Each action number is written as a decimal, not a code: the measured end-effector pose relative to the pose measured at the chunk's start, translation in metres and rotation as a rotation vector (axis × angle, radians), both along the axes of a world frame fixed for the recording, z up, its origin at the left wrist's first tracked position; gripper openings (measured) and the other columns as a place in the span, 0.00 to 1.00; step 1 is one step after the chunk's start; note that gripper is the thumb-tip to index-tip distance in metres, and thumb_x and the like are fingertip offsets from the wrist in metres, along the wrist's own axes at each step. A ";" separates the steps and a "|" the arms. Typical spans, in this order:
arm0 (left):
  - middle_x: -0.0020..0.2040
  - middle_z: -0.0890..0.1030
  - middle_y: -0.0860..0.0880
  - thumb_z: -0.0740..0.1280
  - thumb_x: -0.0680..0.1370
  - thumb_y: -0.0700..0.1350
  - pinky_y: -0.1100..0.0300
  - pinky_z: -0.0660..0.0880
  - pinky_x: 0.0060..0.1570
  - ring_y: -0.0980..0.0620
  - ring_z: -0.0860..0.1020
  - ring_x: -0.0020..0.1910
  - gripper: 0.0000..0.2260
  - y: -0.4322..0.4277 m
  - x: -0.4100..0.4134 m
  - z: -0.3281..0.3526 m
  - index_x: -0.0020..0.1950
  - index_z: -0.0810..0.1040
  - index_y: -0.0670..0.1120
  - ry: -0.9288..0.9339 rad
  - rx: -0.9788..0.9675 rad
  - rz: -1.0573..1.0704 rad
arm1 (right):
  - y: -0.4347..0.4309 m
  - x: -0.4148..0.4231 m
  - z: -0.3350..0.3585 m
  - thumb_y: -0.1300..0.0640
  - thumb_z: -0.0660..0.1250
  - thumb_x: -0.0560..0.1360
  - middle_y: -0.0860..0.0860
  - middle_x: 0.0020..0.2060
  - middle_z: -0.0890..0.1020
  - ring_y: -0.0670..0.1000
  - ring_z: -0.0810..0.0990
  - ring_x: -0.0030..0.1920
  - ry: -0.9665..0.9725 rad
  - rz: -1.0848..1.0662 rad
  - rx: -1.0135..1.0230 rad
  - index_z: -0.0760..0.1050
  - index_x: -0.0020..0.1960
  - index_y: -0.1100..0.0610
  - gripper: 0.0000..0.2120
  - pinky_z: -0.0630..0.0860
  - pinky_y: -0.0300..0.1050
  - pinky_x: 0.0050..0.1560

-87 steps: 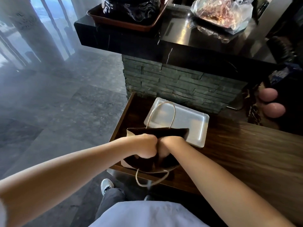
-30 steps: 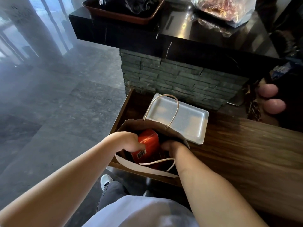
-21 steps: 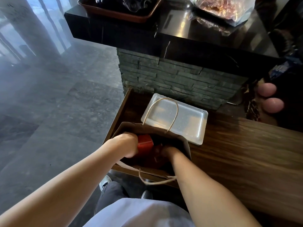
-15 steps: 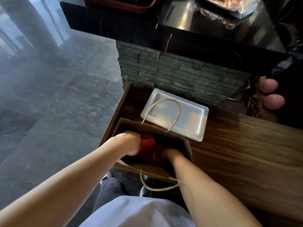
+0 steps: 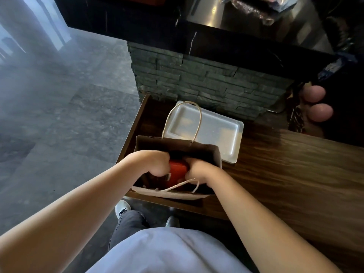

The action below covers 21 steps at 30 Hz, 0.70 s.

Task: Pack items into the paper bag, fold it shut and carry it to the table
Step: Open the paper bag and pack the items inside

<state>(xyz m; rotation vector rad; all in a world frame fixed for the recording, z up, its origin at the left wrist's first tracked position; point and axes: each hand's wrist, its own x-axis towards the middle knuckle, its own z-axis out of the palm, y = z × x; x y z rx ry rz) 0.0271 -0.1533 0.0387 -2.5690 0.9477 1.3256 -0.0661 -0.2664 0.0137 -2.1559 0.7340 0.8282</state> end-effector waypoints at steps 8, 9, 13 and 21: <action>0.53 0.80 0.43 0.60 0.80 0.44 0.55 0.81 0.40 0.45 0.81 0.48 0.15 -0.019 0.001 0.003 0.66 0.72 0.45 0.260 0.005 0.285 | -0.009 -0.009 0.015 0.55 0.64 0.76 0.57 0.60 0.77 0.59 0.76 0.59 0.047 -0.286 0.107 0.71 0.66 0.54 0.19 0.74 0.55 0.61; 0.52 0.81 0.44 0.60 0.79 0.44 0.55 0.81 0.41 0.45 0.81 0.48 0.15 -0.019 0.002 0.002 0.65 0.73 0.45 0.267 -0.009 0.310 | -0.009 -0.011 0.016 0.55 0.64 0.75 0.57 0.60 0.77 0.58 0.76 0.59 0.043 -0.273 0.099 0.70 0.66 0.54 0.19 0.74 0.55 0.61; 0.53 0.79 0.46 0.64 0.77 0.44 0.52 0.79 0.51 0.46 0.79 0.51 0.18 -0.020 0.001 -0.003 0.67 0.72 0.48 0.198 -0.189 0.318 | -0.006 -0.010 0.015 0.57 0.66 0.73 0.56 0.59 0.77 0.57 0.75 0.58 -0.004 -0.019 -0.018 0.70 0.66 0.53 0.22 0.74 0.50 0.59; 0.52 0.82 0.51 0.81 0.60 0.54 0.53 0.80 0.54 0.51 0.81 0.51 0.28 0.001 0.011 0.005 0.57 0.76 0.55 0.338 -0.390 0.438 | -0.017 -0.021 0.006 0.56 0.70 0.71 0.56 0.59 0.79 0.57 0.77 0.58 -0.011 -0.229 0.168 0.73 0.65 0.56 0.22 0.73 0.49 0.58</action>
